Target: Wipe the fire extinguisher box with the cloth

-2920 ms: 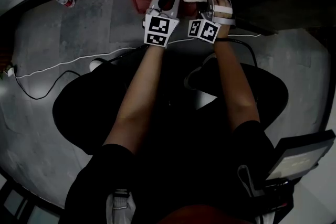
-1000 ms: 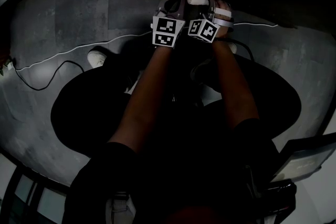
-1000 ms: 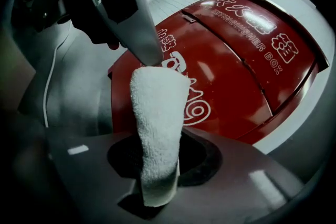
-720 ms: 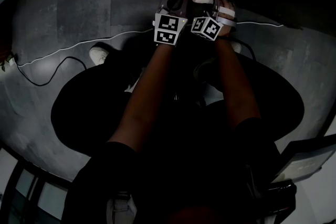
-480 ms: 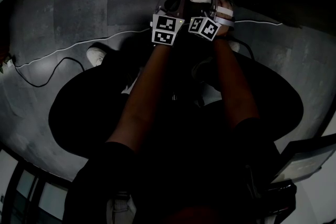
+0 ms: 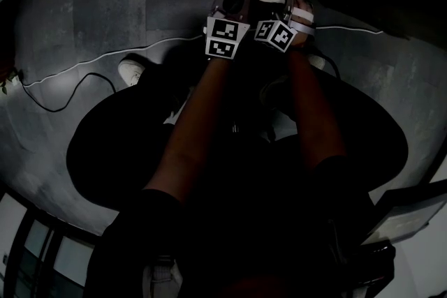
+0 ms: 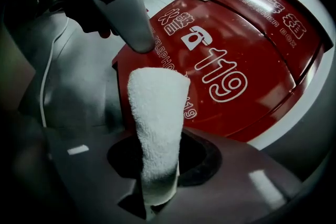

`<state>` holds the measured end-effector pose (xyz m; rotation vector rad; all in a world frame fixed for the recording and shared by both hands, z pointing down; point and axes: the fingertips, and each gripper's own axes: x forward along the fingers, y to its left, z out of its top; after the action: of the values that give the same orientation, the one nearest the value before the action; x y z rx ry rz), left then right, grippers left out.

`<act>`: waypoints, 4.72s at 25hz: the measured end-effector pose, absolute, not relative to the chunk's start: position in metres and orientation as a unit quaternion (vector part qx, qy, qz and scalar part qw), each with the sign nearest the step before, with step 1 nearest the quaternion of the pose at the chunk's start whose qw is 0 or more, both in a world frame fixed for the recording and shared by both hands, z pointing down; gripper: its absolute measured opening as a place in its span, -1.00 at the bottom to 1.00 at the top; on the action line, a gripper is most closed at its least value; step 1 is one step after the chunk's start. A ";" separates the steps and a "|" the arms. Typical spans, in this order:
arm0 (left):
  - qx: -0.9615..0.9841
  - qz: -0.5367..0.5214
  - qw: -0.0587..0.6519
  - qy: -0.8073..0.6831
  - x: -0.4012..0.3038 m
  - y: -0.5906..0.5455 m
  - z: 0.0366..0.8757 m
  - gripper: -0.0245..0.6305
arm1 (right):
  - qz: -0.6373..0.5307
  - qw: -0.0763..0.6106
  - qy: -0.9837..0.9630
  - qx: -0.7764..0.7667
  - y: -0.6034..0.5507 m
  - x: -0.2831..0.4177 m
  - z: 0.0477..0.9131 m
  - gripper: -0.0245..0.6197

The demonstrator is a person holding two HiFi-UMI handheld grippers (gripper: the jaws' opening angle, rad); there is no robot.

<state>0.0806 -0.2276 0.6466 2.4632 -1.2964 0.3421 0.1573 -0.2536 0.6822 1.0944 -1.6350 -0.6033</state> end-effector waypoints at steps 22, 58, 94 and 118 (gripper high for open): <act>0.866 0.122 0.169 -0.454 0.076 -0.224 0.645 -0.93 | -0.229 0.540 -0.686 0.431 -0.250 0.154 0.707 -0.58; 0.860 0.027 0.065 -0.505 -0.022 -0.217 0.399 -0.93 | -0.457 0.328 -0.663 0.494 -0.219 0.046 0.344 -0.58; 0.861 0.000 0.116 -0.494 -0.041 -0.222 0.429 -0.93 | -0.489 0.429 -0.623 0.435 -0.255 0.034 0.446 -0.60; 0.853 0.059 0.147 -0.496 -0.038 -0.230 0.527 -0.93 | -0.385 0.499 -0.676 0.381 -0.255 0.041 0.593 -0.65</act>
<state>-0.0381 -0.2299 0.5273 2.4554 -1.4283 0.1688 0.0413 -0.2549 0.5931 0.9216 -1.6361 -0.9307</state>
